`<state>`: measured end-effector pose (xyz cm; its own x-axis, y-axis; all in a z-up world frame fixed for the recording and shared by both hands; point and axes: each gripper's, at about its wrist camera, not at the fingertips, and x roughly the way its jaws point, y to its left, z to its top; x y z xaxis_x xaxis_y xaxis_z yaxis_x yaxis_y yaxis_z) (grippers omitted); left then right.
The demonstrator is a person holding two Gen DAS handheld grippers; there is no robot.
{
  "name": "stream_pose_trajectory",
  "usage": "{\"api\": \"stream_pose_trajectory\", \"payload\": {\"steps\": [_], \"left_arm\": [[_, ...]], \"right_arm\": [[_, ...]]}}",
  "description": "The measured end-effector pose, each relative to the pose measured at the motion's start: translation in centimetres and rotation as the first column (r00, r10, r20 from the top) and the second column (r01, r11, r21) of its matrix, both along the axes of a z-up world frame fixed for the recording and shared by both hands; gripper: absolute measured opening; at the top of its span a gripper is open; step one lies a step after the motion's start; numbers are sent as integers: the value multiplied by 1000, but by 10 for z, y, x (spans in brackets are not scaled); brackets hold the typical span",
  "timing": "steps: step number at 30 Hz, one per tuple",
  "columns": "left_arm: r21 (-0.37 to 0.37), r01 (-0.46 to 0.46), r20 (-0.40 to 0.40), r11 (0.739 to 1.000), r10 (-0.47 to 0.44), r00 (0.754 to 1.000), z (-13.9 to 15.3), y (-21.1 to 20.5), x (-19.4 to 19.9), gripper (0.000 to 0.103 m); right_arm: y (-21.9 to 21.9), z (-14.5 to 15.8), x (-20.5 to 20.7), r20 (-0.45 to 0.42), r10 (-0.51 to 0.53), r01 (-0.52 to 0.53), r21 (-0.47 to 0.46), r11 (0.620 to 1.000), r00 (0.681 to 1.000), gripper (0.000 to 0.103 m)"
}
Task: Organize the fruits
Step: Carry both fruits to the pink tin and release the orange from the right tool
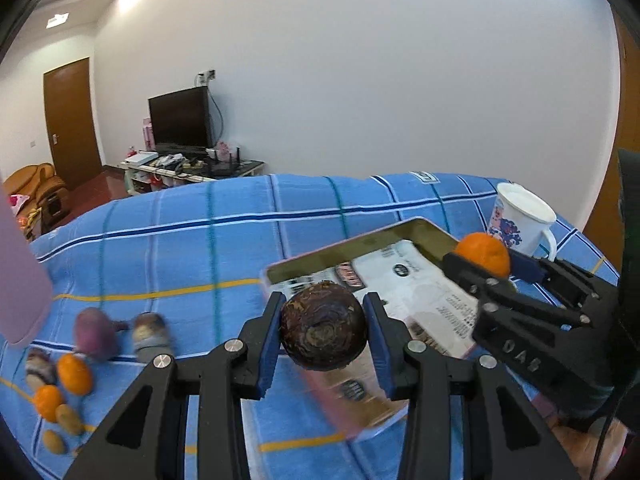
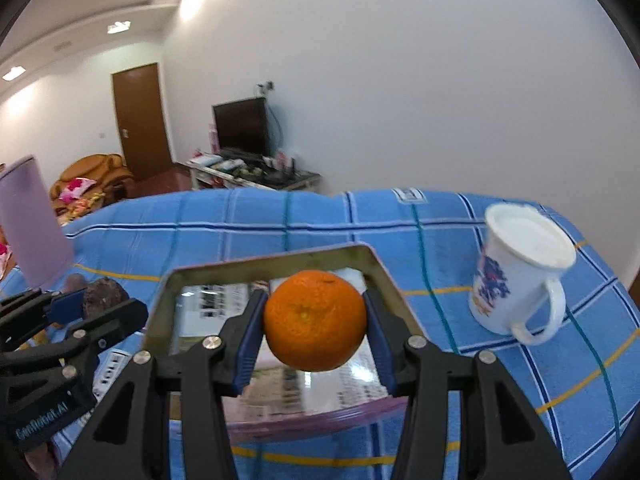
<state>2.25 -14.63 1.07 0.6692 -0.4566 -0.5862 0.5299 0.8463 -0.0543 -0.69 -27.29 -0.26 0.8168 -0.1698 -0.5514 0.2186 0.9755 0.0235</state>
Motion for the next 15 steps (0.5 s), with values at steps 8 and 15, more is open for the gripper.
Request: {"api": "stream_pose_trajectory", "payload": {"steps": [8,15], "left_arm": [[12,-4,-58,1000,5,998,-21,-27,16,41],[35,-18,-83,999,21,996,-32,-30,26,41]], "right_arm": [[-18,-14,12,-73,-35,35,8,999,997,51],[-21,-26,22,-126,-24,27,24,999,992,51]]}}
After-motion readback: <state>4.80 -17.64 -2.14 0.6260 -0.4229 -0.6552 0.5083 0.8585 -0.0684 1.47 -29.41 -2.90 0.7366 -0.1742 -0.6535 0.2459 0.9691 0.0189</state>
